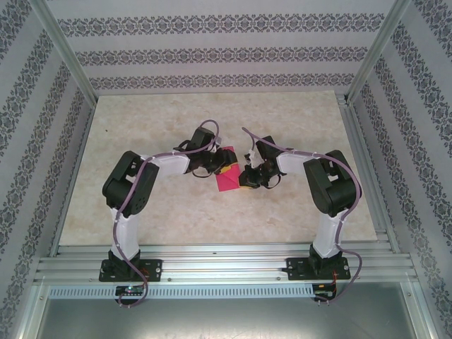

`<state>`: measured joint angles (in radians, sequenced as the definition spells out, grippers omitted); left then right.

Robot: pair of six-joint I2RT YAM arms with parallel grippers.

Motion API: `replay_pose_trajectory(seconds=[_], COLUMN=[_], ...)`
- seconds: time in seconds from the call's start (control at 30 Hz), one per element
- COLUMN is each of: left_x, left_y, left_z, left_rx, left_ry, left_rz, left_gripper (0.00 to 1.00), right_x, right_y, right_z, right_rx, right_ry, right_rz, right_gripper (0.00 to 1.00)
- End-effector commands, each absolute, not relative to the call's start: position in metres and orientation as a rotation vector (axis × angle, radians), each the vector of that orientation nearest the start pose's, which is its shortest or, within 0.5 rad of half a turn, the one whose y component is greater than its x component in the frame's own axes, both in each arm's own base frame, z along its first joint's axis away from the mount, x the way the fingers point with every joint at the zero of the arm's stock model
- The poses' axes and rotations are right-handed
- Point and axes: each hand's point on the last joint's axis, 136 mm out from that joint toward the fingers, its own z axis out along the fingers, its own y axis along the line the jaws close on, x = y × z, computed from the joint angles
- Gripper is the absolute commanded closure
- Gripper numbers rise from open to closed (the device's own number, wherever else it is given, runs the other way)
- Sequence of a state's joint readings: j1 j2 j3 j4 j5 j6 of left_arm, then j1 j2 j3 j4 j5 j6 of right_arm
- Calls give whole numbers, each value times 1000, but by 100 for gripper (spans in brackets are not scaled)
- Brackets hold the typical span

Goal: Fold a paper plane with a square sheet of paper (pick it up from the middle)
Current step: Fold the triangle a second time at the center of the table.

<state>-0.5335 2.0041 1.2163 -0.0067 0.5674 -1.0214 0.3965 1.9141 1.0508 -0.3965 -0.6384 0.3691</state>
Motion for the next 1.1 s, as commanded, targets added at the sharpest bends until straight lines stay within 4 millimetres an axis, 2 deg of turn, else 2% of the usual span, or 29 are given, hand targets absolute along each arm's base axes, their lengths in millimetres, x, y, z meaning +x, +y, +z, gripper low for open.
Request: replay_pose_trajectory(seconds=[0.0, 0.1, 0.3, 0.47, 0.6, 0.7, 0.9, 1.07], left_x=[386, 386, 391, 385, 384, 384, 384, 383], left_y=[-341, -342, -337, -326, -324, -325, -325, -325], left_z=[71, 67, 43, 28, 29, 31, 32, 32], left_rx=[-284, -286, -324, -353, -336, -330, -326, -322], left_ry=[2652, 2645, 2686, 2731, 2736, 2734, 2733, 2736], left_rz=[-1307, -1316, -1233, -1140, -1128, -1132, -1135, -1130], left_gripper=[54, 50, 50, 53, 53, 53, 53, 53], right_x=[311, 312, 314, 324, 329, 329, 316, 312], right_y=[236, 236, 239, 245, 245, 241, 239, 227], right_z=[3, 3, 12, 38, 53, 47, 22, 5], right_rx=[-162, -160, -169, -163, -165, -165, -164, -160], right_ry=[2918, 2917, 2888, 2799, 2765, 2794, 2884, 2960], right_rz=[1049, 1050, 1075, 1131, 1137, 1095, 1063, 928], right_gripper=[90, 91, 90, 89, 89, 89, 90, 90])
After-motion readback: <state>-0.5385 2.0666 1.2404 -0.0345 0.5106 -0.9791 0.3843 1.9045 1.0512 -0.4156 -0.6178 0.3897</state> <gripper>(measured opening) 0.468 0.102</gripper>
